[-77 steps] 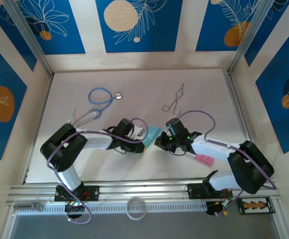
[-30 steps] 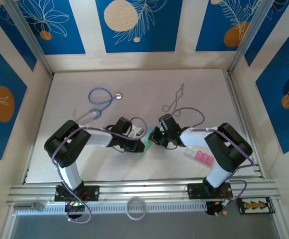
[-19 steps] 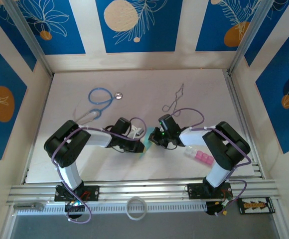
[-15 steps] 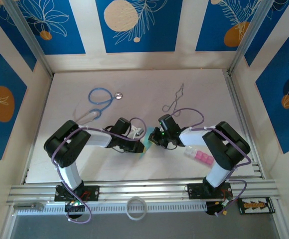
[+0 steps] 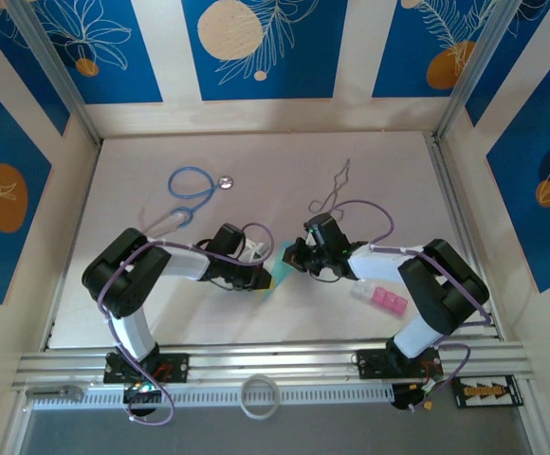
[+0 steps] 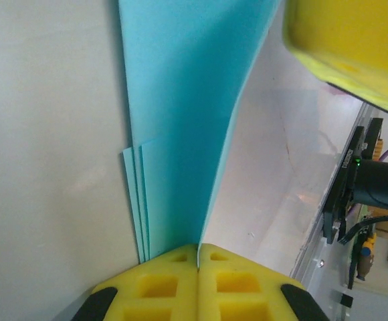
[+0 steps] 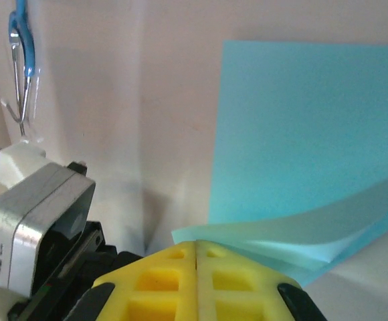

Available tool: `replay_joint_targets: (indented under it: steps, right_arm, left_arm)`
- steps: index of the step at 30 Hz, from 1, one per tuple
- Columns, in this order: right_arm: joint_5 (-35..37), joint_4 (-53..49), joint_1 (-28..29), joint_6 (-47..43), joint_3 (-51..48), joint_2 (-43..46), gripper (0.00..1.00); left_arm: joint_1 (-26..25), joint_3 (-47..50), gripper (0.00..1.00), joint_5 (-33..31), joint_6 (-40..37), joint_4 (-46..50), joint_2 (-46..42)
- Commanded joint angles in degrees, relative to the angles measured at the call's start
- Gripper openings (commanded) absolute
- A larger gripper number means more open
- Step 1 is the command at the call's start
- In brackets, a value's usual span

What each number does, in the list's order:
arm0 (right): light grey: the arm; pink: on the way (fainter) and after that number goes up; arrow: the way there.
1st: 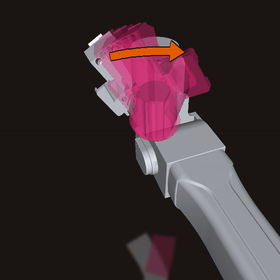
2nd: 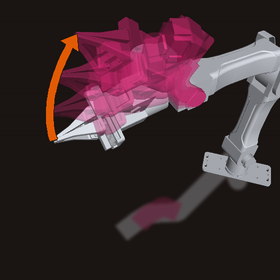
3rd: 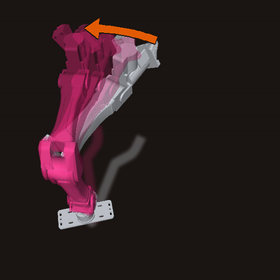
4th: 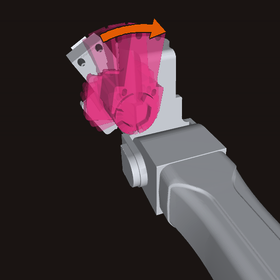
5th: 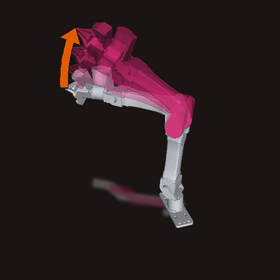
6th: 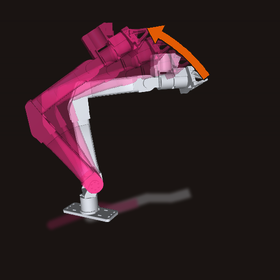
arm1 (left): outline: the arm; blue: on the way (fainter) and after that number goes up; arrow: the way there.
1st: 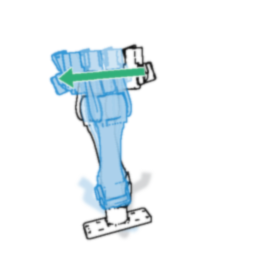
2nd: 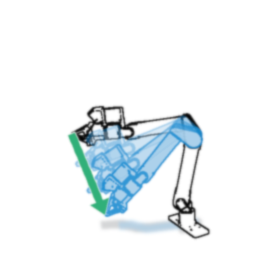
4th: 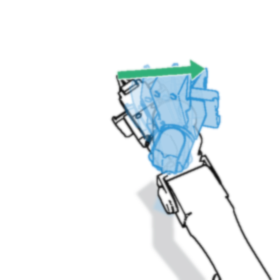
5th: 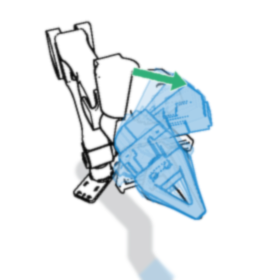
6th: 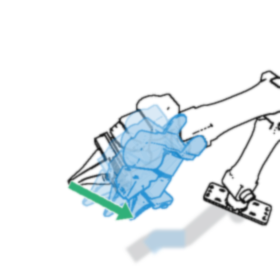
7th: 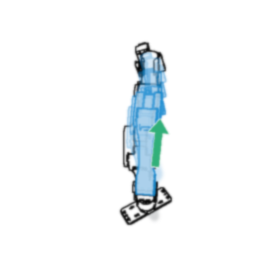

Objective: Fold a paper plane with a square sheet of paper (pick it up from the middle)
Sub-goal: Fold the wing for the fifth time at the center of the table.

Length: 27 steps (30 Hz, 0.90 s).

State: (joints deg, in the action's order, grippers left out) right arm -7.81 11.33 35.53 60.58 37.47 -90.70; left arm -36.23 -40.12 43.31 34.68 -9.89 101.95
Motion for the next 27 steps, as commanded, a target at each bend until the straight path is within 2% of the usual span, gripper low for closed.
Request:
replay_joint_targets:
  steps: [1,11,19,22,27]
  right_arm:
    - [-4.19,1.4,-0.02,-2.13,-0.32,-1.93,0.06]
    - [-2.73,0.87,-0.02,-1.23,0.82,-5.55,0.05]
    - [0.39,-4.55,-0.15,-0.58,1.76,-7.84,0.03]
    - [0.96,-4.11,-0.17,0.01,0.82,-8.29,0.03]
    - [1.01,-4.76,-0.09,0.16,0.7,-9.0,0.02]
  left_arm:
    - [1.38,1.7,0.0,-1.56,0.66,3.1,1.15]
    - [1.47,1.53,0.0,-1.34,0.32,3.82,1.09]
    - [1.48,1.28,0.0,-0.88,-0.64,5.47,0.14]
    - [1.47,1.1,0.08,0.65,-1.58,7.11,-0.94]
    - [1.48,1.18,0.13,1.39,-4.45,12.19,-4.04]
